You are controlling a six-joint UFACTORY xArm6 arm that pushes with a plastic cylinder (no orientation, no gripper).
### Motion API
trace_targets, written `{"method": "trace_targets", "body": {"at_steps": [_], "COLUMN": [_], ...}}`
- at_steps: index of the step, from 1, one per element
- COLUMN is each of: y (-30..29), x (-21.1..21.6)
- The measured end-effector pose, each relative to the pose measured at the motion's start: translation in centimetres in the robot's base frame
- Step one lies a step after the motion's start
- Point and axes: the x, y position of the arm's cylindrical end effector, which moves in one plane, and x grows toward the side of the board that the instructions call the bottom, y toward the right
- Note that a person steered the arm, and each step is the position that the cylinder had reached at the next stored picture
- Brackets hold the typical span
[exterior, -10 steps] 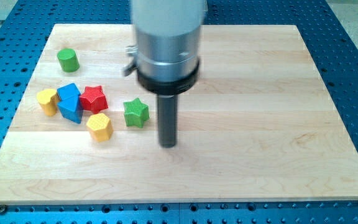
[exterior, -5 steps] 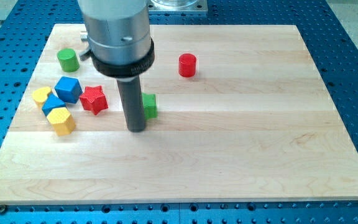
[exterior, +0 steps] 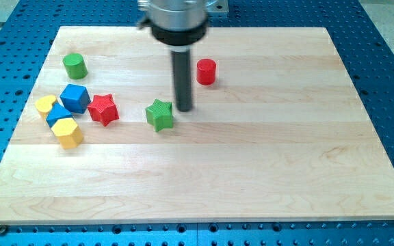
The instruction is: Move the green star horizontally right to the red star
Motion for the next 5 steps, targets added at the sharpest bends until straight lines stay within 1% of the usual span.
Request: {"method": "trace_targets", "body": {"at_steps": [1,2,3,4,5], "y": [-0.1,-6.3,-3.1,0.5,-1.7], "x": [7.6,6.7,-1.0,-2.2,2.4]}}
